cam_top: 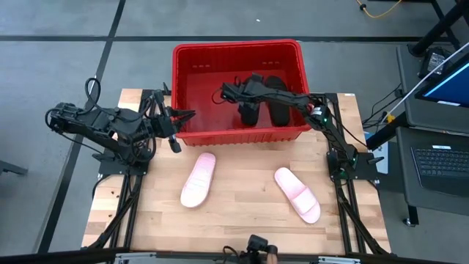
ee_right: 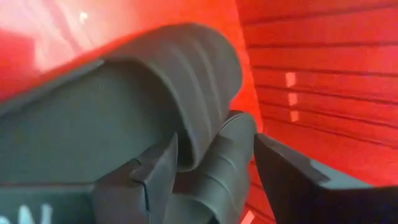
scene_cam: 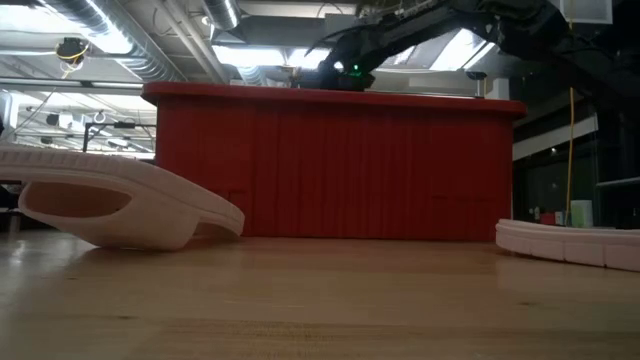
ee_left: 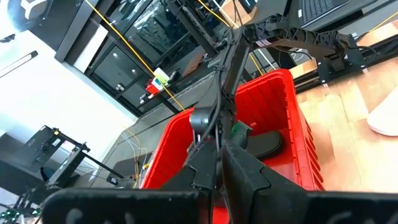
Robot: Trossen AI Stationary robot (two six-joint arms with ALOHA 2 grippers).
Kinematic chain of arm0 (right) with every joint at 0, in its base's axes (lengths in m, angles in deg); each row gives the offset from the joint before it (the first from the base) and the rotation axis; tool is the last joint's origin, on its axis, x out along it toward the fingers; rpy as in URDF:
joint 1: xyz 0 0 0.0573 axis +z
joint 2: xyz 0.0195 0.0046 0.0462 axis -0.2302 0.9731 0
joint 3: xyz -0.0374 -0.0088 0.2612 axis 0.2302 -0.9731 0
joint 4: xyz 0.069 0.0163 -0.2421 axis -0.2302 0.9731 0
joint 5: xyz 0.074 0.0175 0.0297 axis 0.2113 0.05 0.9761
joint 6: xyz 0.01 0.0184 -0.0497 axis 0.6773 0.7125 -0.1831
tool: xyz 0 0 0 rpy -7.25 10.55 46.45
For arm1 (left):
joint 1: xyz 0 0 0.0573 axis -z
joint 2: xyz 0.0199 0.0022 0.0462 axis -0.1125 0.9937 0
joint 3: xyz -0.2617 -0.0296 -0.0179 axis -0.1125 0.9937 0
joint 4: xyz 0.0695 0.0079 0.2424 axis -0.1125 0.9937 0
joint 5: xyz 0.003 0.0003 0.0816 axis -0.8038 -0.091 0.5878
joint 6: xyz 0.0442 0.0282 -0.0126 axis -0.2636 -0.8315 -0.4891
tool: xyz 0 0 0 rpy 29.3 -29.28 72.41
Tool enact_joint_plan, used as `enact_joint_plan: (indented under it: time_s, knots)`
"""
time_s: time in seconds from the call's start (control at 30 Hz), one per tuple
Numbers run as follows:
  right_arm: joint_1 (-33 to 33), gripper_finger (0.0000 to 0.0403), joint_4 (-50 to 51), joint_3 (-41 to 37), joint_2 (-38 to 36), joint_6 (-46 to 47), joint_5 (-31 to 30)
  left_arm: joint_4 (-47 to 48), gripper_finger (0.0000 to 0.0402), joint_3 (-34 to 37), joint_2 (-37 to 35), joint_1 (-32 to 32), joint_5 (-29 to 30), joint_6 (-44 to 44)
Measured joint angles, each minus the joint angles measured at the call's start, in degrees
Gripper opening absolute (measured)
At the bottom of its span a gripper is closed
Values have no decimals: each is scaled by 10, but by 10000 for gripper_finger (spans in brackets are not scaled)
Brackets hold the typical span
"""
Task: Pick and place slides into bin
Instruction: Put the left pink slide into the bin
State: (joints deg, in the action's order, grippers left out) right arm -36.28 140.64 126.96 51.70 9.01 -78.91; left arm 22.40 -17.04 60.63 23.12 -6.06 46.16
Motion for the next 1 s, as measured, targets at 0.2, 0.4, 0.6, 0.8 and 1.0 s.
enact_joint_plan:
  time_s: [0.2,0.4,0.6,0.8,1.0]
  knots:
    - [10,206,59,72,0,-14,37,0,20,0,0,0,0,-3]
    - [14,206,130,139,-7,-47,43,0,20,0,0,0,0,-35]
    - [20,206,175,130,-30,-72,40,6,20,0,-9,2,-42,-35]
    - [37,195,228,130,-30,-27,32,17,20,0,-36,2,-104,3]
    - [71,97,242,130,-52,-48,-20,20,20,0,-49,2,-108,45]
